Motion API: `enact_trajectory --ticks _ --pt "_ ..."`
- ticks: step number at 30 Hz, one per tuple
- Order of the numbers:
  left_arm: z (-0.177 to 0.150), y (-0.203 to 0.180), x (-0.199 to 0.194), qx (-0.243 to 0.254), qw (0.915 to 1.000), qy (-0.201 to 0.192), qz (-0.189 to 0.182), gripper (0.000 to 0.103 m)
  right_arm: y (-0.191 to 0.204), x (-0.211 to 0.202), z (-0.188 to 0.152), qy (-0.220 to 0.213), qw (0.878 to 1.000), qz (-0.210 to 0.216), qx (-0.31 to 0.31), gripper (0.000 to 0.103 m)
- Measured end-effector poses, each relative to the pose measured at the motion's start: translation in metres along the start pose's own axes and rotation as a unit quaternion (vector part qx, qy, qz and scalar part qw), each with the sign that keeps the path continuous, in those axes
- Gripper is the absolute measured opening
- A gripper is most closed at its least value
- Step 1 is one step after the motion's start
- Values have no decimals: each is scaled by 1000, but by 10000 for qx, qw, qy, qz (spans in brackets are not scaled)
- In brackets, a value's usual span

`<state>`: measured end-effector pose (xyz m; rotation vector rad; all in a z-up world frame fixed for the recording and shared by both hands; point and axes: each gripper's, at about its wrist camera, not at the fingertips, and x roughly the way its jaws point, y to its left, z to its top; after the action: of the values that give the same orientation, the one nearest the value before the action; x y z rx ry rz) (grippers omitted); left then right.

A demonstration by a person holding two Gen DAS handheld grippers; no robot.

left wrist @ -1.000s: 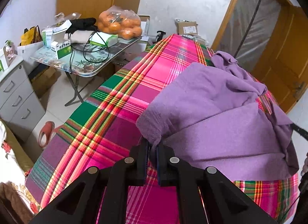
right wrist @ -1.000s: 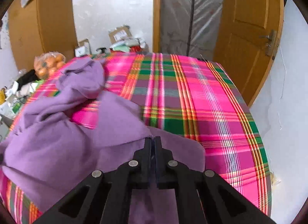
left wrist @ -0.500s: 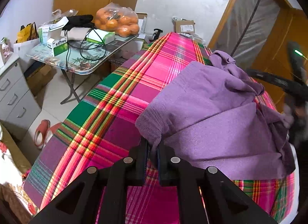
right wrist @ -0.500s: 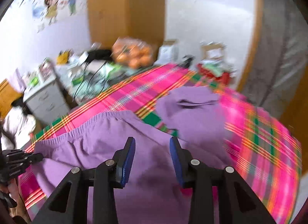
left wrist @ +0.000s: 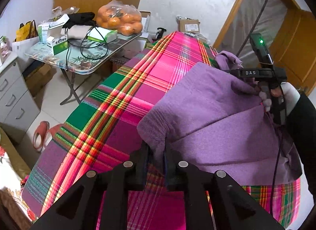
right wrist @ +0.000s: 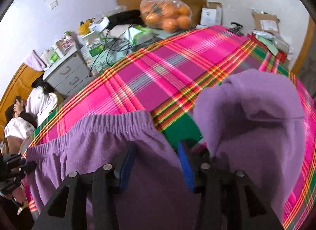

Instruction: Fold clothes

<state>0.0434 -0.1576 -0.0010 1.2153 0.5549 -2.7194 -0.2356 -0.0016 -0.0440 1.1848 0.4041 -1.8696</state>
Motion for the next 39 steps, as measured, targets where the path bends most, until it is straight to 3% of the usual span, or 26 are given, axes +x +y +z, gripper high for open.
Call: enact_trajectory --ticks 4,6,7,8,11,15,18,22,27,30,36,39 --pt "0 -1 1 8 10000 -22 33 13 10 3 0 111 9995 -181 -249 50" --pt "0 -2 1 56 10000 -31 75 13 17 4 -2 158 9983 -407 -379 32" --pt "0 -3 1 82 9999 -28 93 13 19 4 -3 189 9980 -461 -379 12" --pt "0 -4 1 108 9999 -24 110 13 20 3 -5 216 9984 -403 -323 4" --pt "1 -7 -5 135 9998 -49 103 10 27 -5 -11 112 9978 -566 -327 3" --pt "3 -22 -29 323 9989 -336 -50 8 30 -63 -22 -729 9942 -784 -80 3" --pt "8 -38 -47 497 9969 -569 -226 7 30 -126 -31 -1455 9831 -1102 121 3" --pt "18 -70 -73 813 9909 -880 -608 6 31 -216 -50 -2323 9590 -1584 361 3" --pt "31 -126 -108 1369 9740 -1285 -1270 4 33 -316 -80 -3185 9209 -2147 665 3" --pt "37 -157 -133 1645 9597 -1545 -1674 4 42 -376 -98 -3660 8923 -2521 794 3" --pt "40 -199 -198 1990 9203 -2175 -2571 3 94 -491 -119 -4638 8244 -3177 663 3" --pt "39 -194 -217 1974 9110 -2375 -2733 3 121 -521 -118 -5007 7980 -3318 503 3"
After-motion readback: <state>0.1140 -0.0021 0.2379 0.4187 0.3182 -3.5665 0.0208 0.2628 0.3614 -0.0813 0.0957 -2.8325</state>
